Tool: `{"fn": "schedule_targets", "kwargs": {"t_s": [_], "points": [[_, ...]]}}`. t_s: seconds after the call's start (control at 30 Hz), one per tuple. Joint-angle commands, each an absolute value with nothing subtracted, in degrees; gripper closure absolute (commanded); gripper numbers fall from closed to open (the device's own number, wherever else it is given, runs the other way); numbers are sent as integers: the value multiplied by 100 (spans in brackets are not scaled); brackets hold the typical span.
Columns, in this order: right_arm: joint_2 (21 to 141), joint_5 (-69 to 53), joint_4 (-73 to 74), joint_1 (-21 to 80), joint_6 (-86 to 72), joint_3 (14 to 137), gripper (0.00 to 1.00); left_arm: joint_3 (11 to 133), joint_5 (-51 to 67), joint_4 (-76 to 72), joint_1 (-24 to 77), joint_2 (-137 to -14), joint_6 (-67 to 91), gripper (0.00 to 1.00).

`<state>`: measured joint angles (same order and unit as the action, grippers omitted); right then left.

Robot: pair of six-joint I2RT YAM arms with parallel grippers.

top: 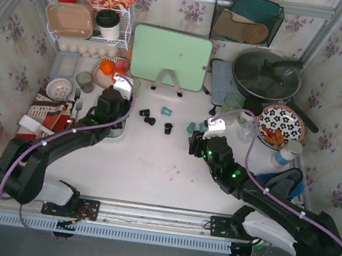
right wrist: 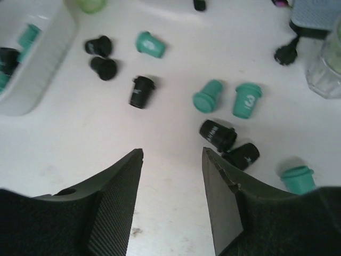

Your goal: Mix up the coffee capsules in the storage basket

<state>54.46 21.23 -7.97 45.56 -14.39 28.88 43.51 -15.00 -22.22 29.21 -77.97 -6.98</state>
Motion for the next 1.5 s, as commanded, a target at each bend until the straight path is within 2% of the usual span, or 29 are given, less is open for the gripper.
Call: {"fn": "schedule_targets", "kwargs": {"t_s": [0.0, 0.2, 0.3, 0.43, 0.53, 0.6, 0.7, 0.9, 0.97, 1.2, 1.47], "points": [[5974, 2353, -1089, 4334, -1244, 2824, 46, 4535, -1623, -1353, 2278, -8220, 215, 75], [6975, 2124, -1224, 3870, -1406, 2996, 46, 5421, -1310, -699, 1612, -9195, 476, 74], [7334, 2119, -1100, 3714, -1580, 3120, 44, 5798, -1012, -474, 1462, -9496, 548, 69], [7564, 1822, -922, 3564, -1455, 3248, 39, 6296, -488, 151, 1249, -9856, 993, 53], [7605, 1575, -642, 3425, -1080, 3452, 32, 6425, -389, 368, 1221, -9973, 1203, 47], [7698, 1451, -370, 3322, -692, 3671, 27, 6348, -366, 361, 1221, -9927, 1298, 38], [8004, 1133, 133, 3186, -28, 4039, 23, 6247, -290, 502, 1226, -9720, 1505, 34], [8639, 710, 744, 2696, 996, 4530, 23, 5840, -305, 732, 1539, -9137, 1521, 29], [8765, 511, 787, 2564, 1140, 4633, 24, 5639, -606, 728, 1833, -8908, 1389, 19], [9012, -154, 871, 2346, 1619, 4788, 24, 5584, -1264, 781, 2506, -8438, 1107, 17], [9316, -501, 956, 2163, 1826, 4814, 26, 5446, -1469, 649, 2739, -7841, 1052, 17]]}}
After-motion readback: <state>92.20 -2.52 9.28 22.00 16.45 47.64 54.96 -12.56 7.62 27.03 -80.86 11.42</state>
